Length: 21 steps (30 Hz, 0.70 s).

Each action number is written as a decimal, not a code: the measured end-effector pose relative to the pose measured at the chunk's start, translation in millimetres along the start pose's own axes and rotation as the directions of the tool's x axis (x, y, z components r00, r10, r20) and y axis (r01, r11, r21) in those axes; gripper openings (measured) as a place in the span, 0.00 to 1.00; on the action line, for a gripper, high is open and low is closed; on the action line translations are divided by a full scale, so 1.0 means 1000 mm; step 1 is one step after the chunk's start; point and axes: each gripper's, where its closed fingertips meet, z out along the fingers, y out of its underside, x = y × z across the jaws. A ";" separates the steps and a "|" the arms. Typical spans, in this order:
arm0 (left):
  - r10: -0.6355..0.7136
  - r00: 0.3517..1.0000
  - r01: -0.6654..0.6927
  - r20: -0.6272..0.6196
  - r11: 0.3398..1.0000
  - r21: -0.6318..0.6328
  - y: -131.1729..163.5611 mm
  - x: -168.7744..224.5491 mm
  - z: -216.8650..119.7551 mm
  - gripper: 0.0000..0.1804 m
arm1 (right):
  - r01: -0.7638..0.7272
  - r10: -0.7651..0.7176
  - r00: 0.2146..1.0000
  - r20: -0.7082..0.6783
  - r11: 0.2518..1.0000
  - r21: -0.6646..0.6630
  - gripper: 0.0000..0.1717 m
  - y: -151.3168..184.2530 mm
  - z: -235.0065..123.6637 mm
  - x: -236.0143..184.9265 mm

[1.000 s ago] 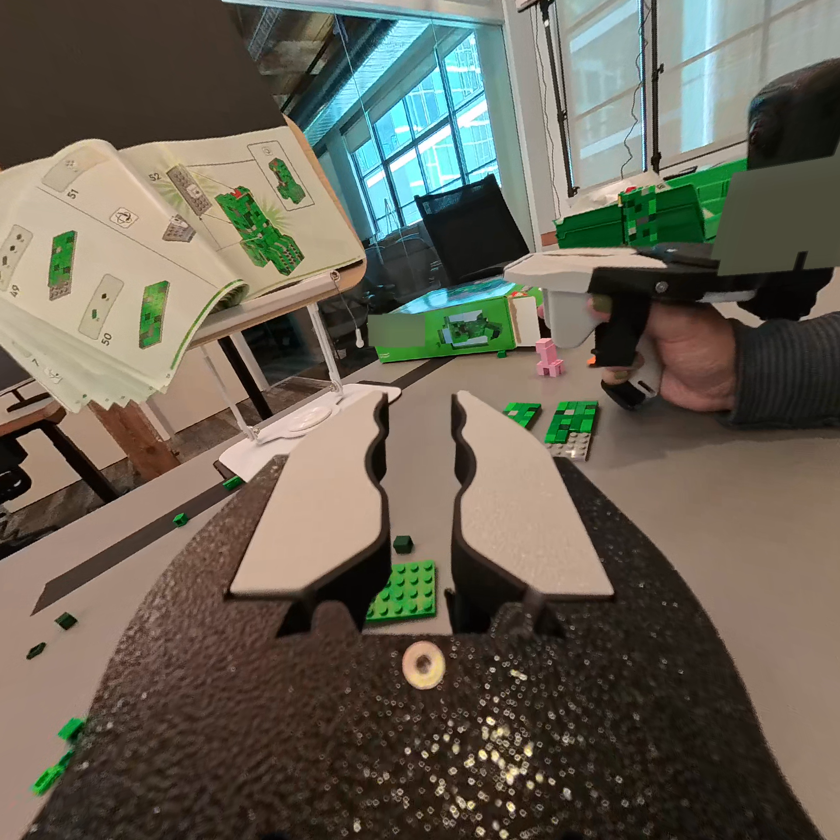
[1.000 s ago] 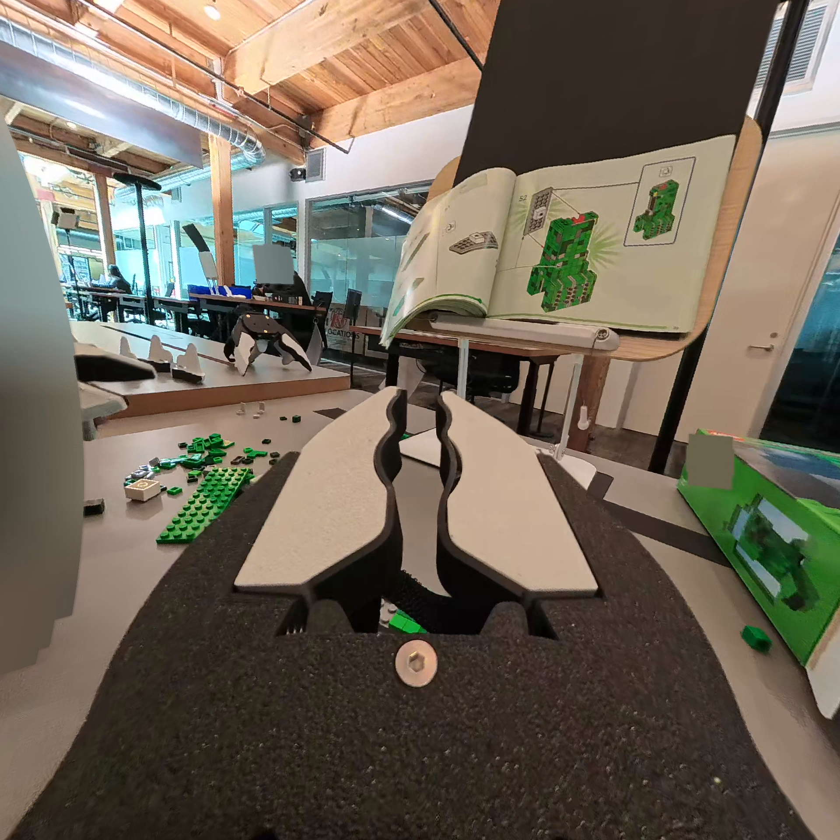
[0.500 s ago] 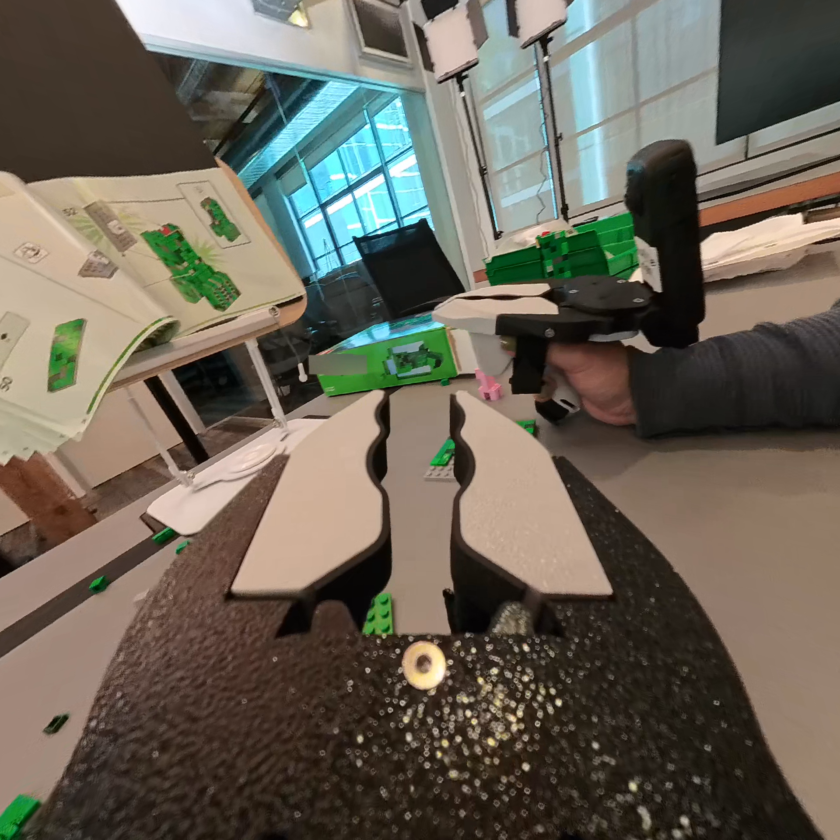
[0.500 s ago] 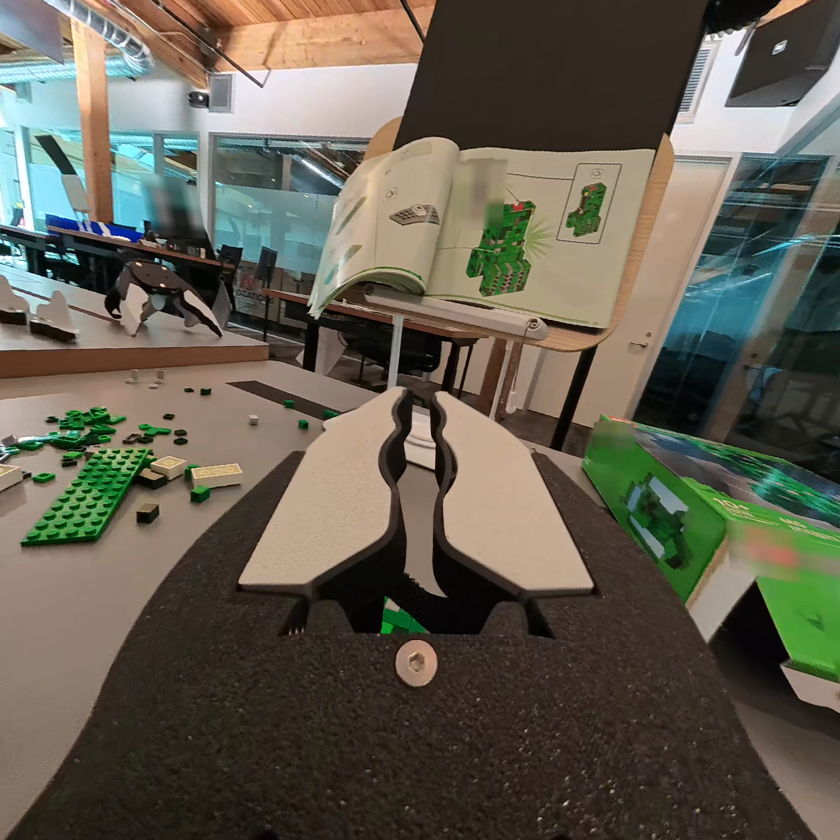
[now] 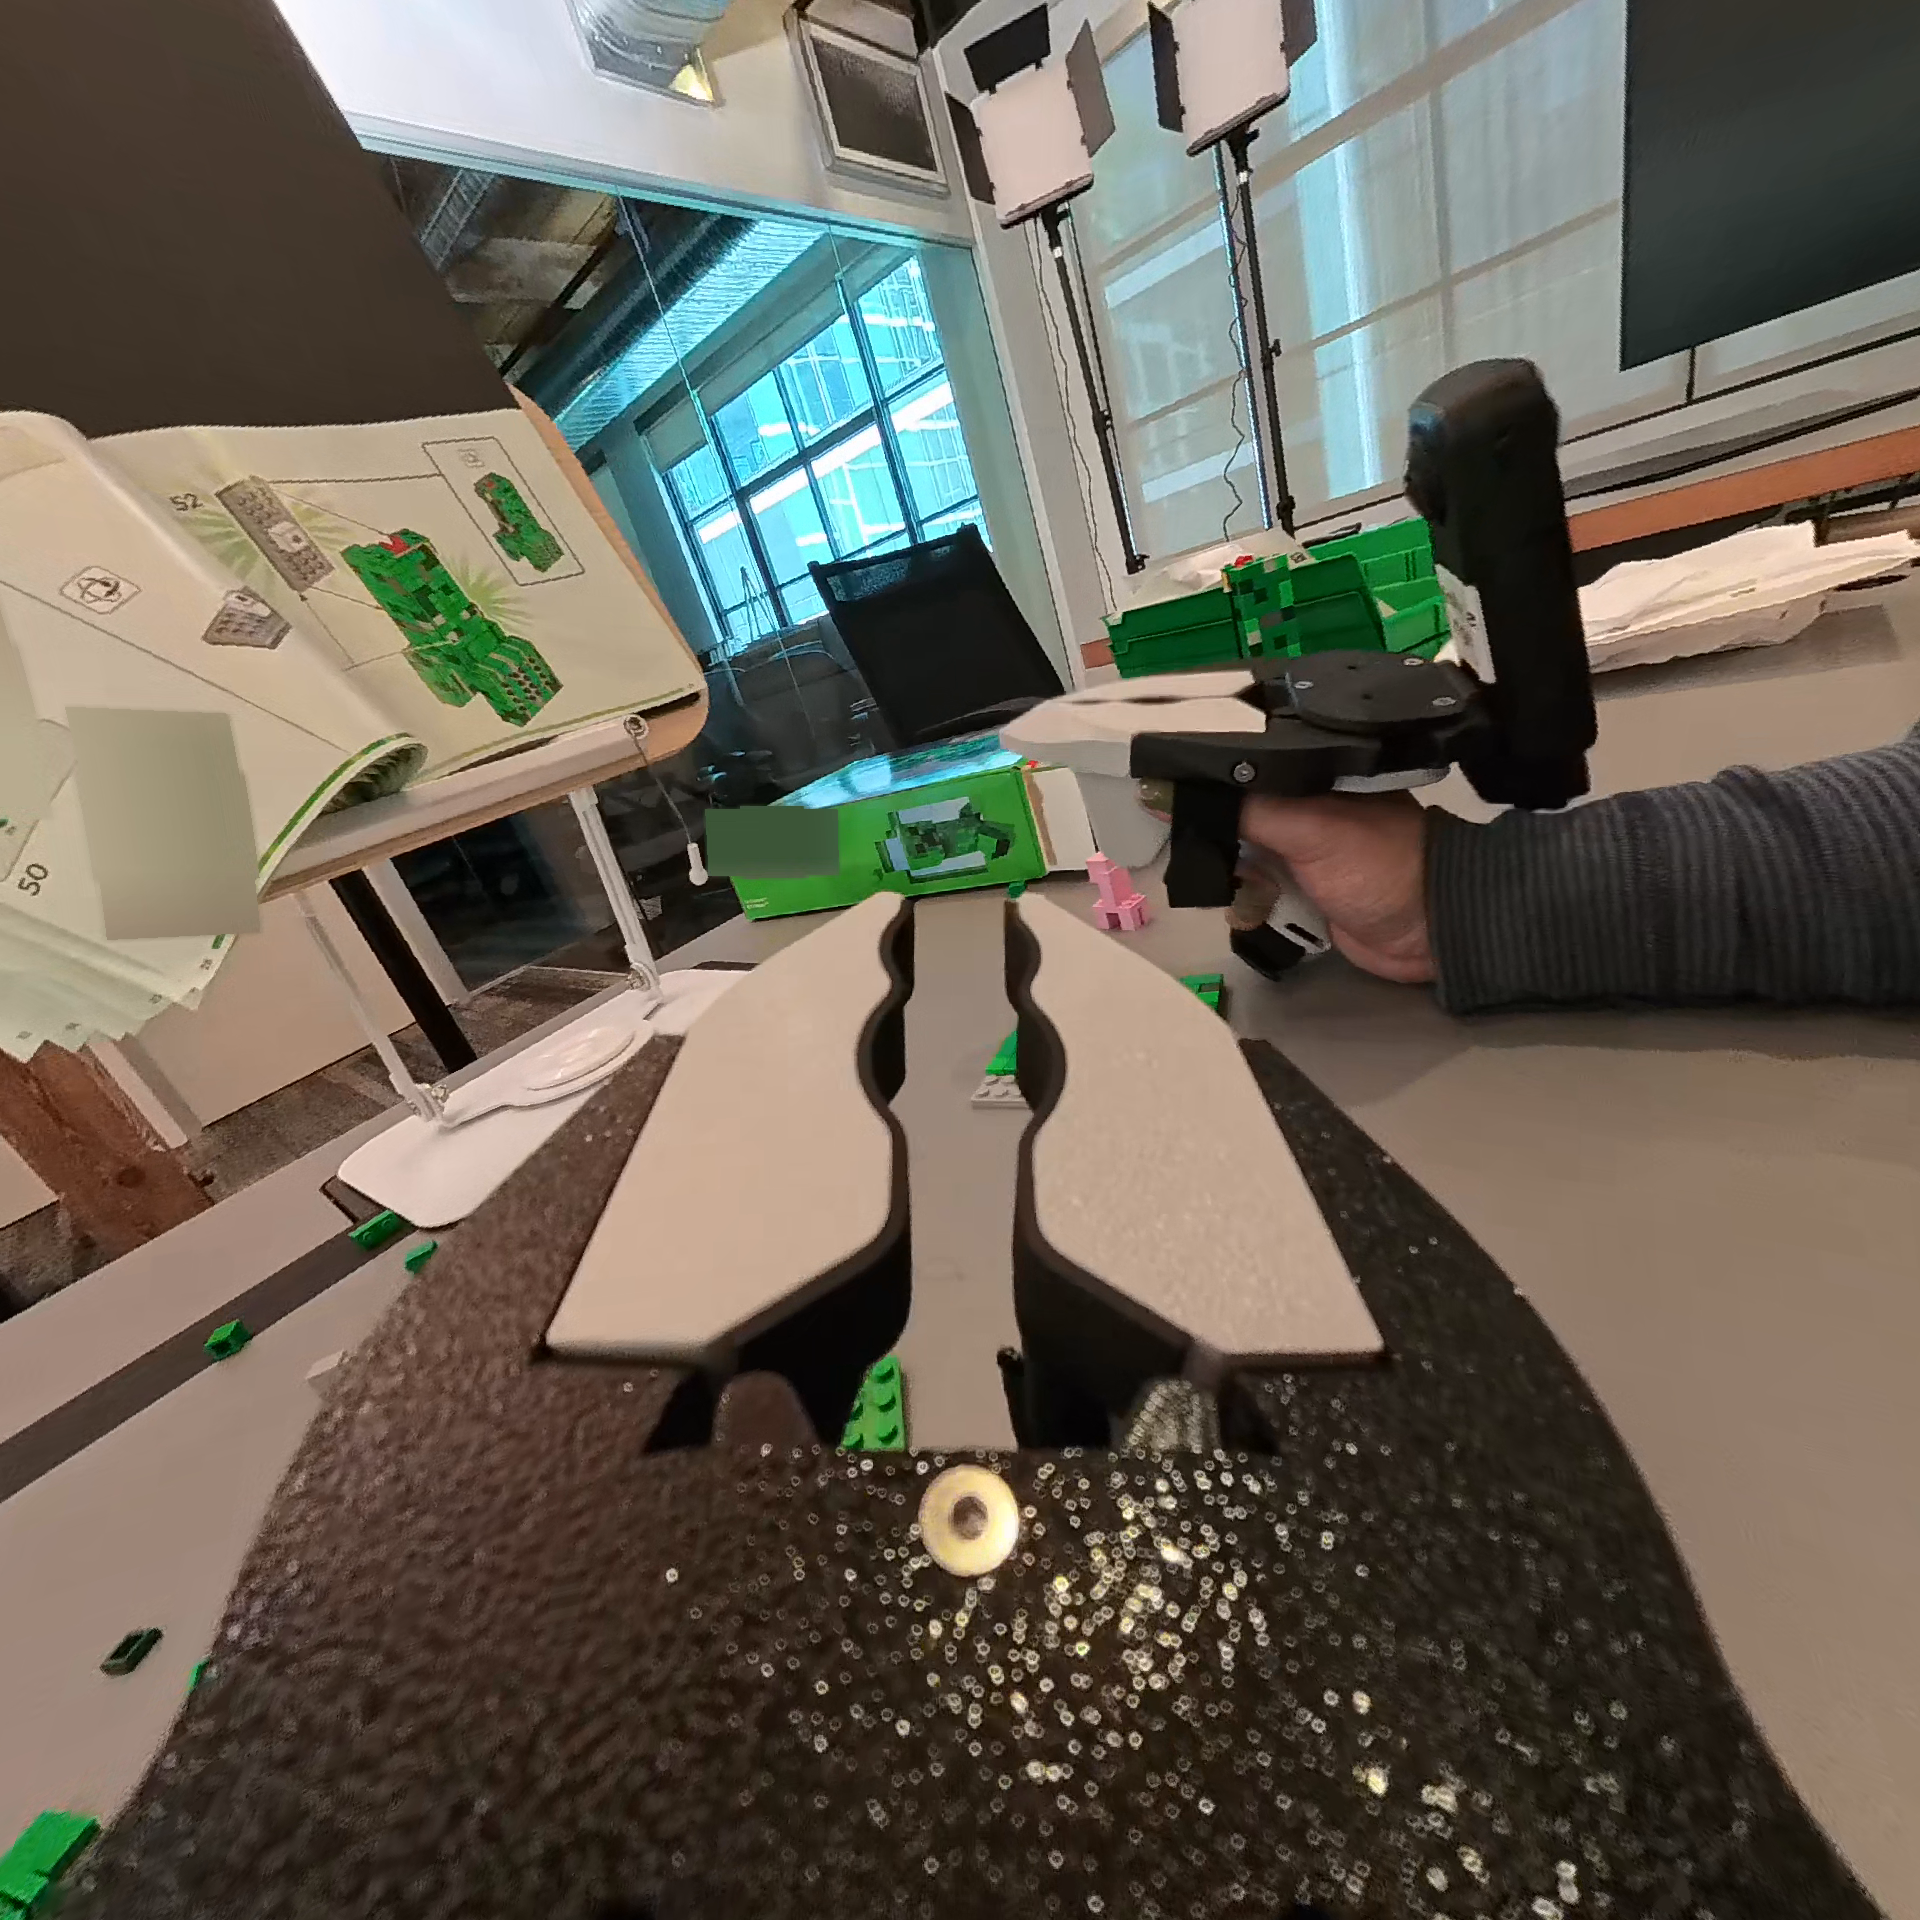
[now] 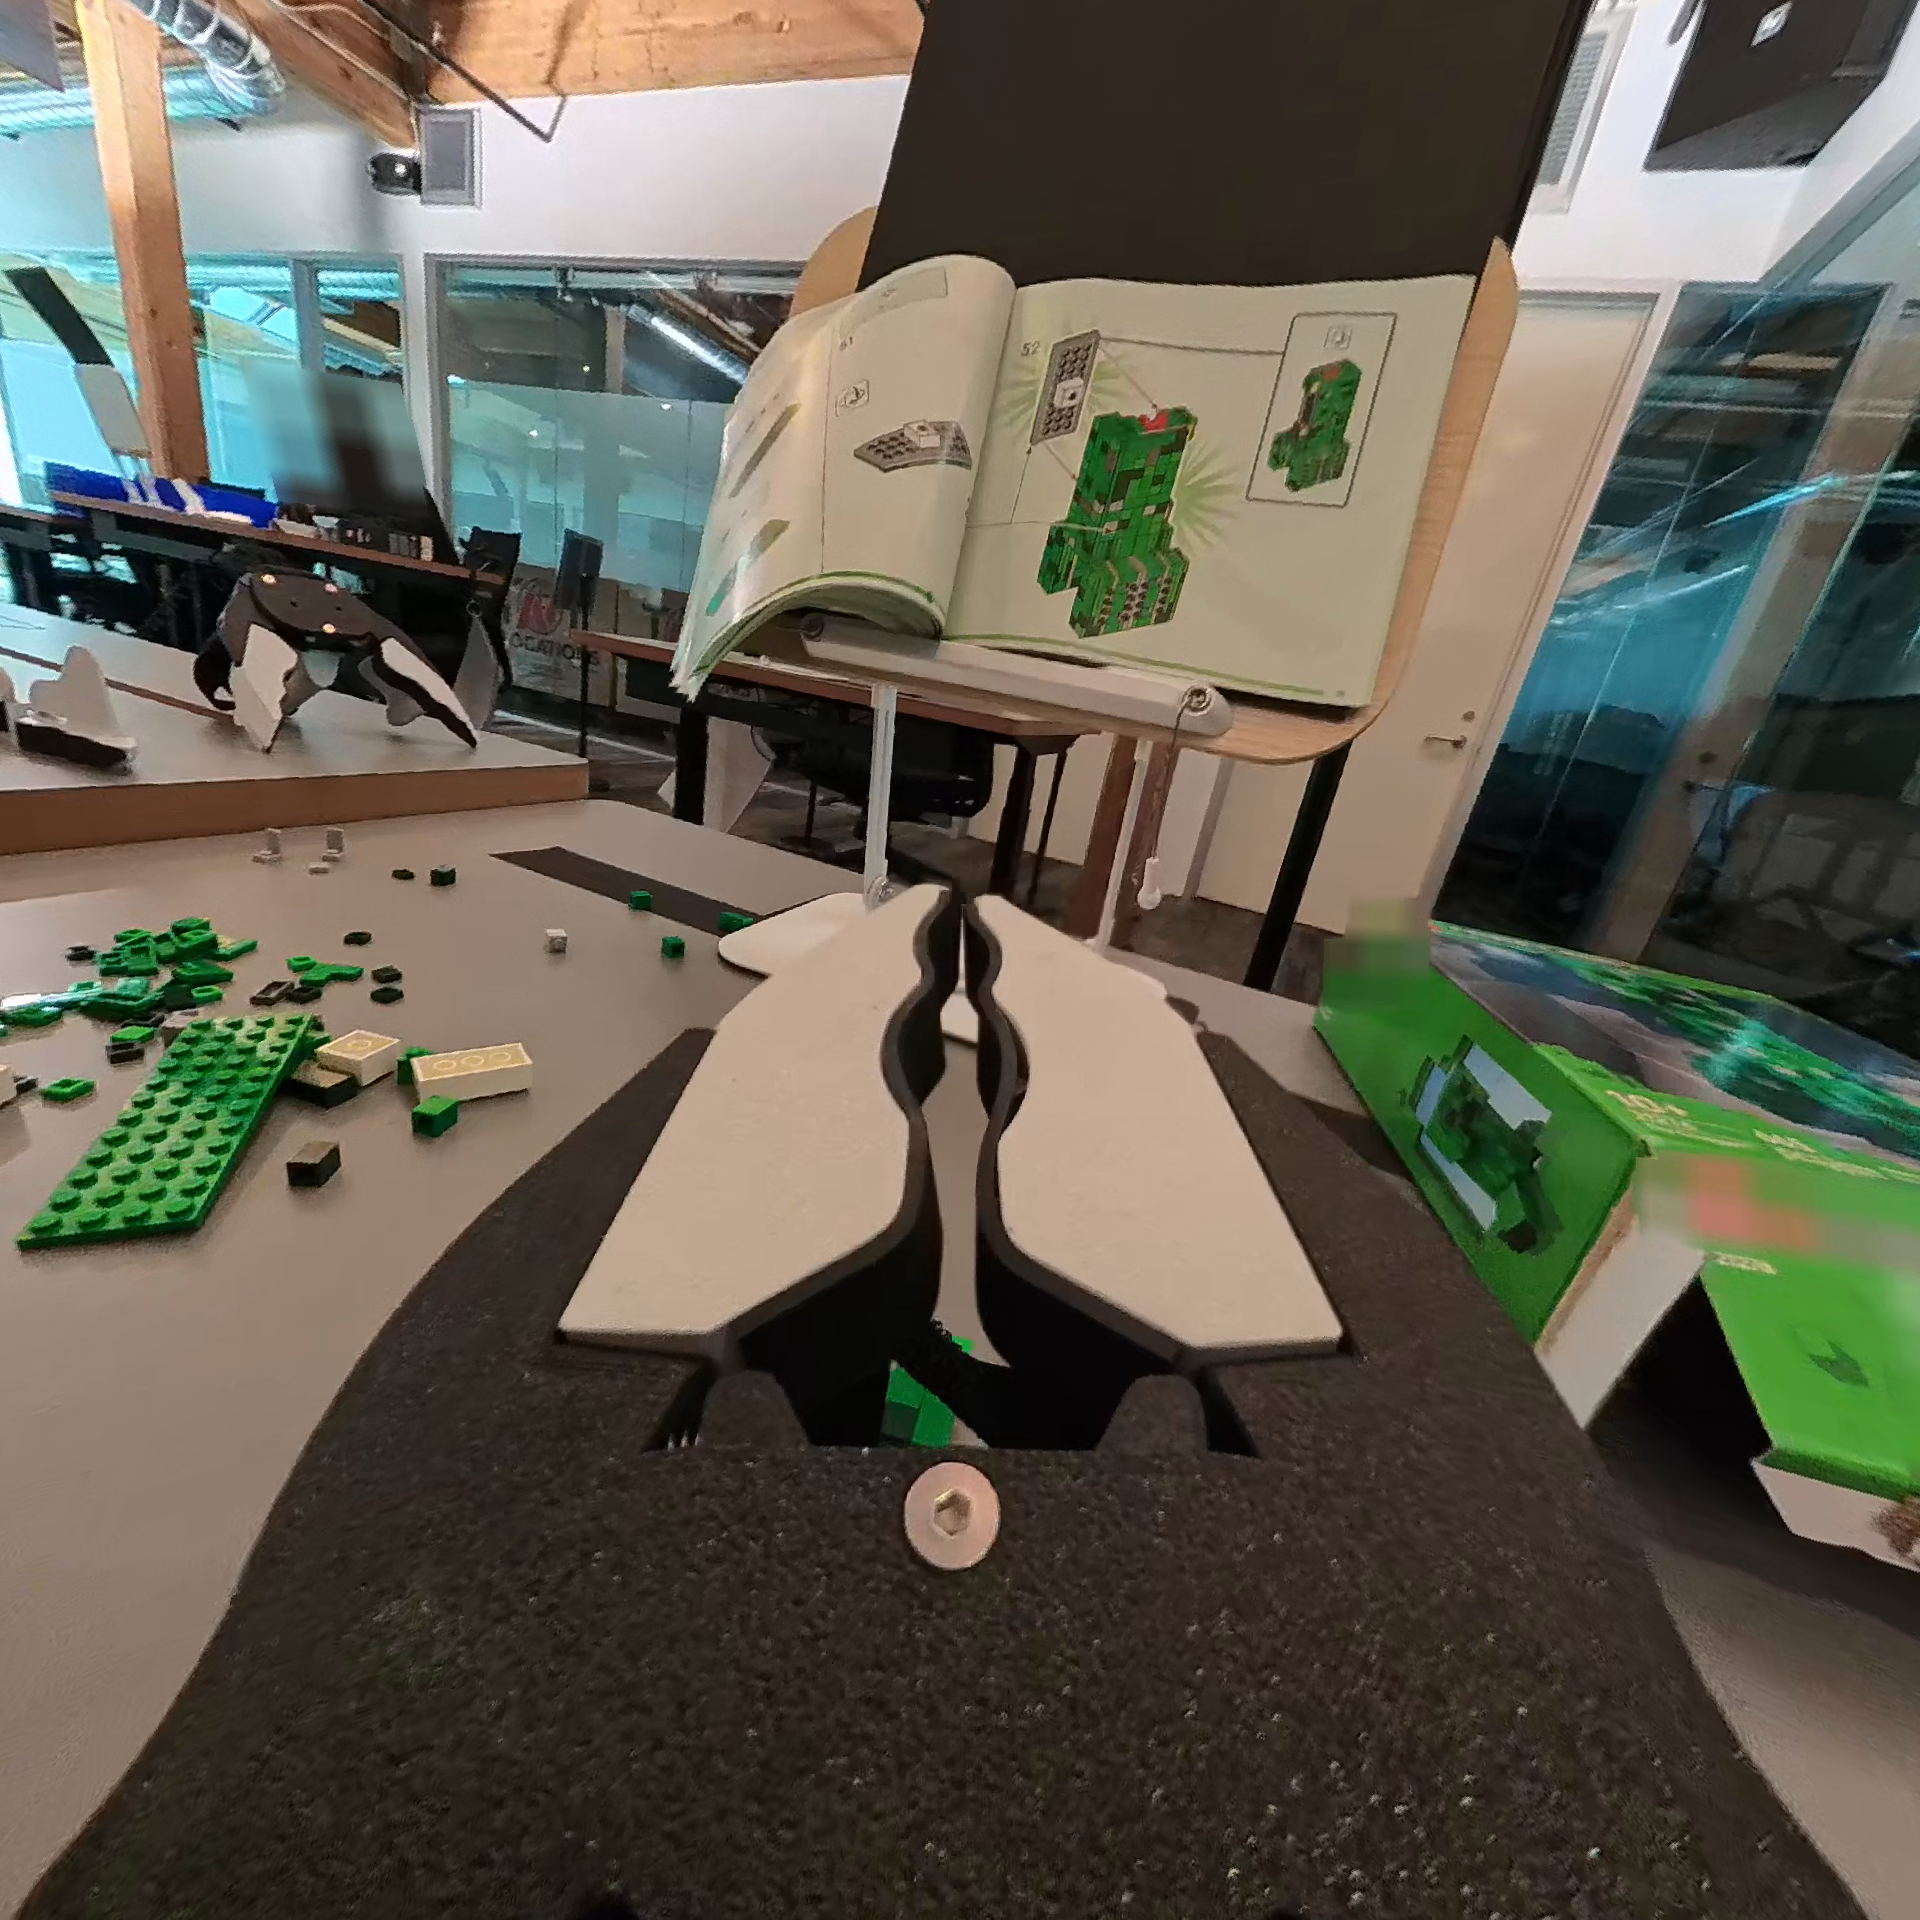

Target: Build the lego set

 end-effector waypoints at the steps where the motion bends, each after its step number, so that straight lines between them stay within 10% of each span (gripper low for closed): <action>1: -0.003 1.000 0.003 0.004 1.000 0.001 0.000 -0.001 0.000 0.08 | -0.006 0.006 1.000 0.004 1.000 -0.008 0.00 0.001 0.001 0.000; 21: -0.110 0.994 0.110 0.005 0.994 0.000 0.003 -0.007 -0.002 0.02 | -0.018 0.018 1.000 0.003 1.000 -0.013 0.00 0.001 0.000 0.001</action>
